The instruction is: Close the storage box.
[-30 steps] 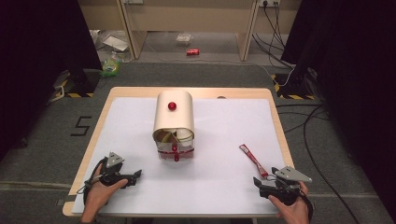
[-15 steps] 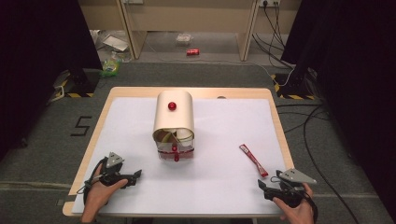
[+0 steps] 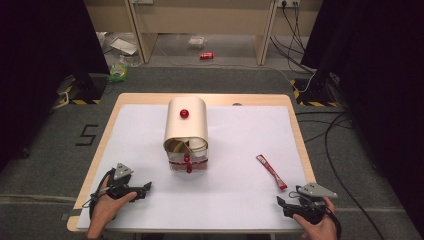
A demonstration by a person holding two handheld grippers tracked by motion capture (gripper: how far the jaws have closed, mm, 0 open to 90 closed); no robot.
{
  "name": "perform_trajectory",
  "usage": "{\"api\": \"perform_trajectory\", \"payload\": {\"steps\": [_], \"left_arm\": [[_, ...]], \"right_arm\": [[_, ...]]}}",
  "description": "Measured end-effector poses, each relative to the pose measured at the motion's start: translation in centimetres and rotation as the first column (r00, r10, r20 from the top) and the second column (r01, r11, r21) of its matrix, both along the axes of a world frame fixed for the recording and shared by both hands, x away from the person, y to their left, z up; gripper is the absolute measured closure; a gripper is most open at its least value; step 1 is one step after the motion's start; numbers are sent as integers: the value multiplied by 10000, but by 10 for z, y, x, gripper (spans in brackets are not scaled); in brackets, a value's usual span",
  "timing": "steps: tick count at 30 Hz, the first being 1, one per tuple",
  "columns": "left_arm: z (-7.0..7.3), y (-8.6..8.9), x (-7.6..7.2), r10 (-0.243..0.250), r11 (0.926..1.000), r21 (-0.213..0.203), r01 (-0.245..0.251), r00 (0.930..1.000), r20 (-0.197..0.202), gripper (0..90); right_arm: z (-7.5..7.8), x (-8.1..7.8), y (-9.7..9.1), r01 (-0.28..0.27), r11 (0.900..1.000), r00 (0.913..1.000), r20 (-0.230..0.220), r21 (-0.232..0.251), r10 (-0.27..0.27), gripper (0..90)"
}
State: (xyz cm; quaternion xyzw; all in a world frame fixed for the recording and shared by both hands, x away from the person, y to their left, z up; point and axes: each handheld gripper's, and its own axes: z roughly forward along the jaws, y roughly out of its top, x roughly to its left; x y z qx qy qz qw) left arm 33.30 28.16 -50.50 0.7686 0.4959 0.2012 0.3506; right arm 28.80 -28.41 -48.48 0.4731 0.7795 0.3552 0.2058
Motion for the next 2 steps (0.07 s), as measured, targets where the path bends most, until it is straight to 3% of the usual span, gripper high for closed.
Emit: {"api": "perform_trajectory", "payload": {"steps": [2], "left_arm": [[0,0,0,1,10000,-1,-1,10000,0,74]], "right_arm": [[0,0,0,-27,10000,10000,3,-38,27,182]]}}
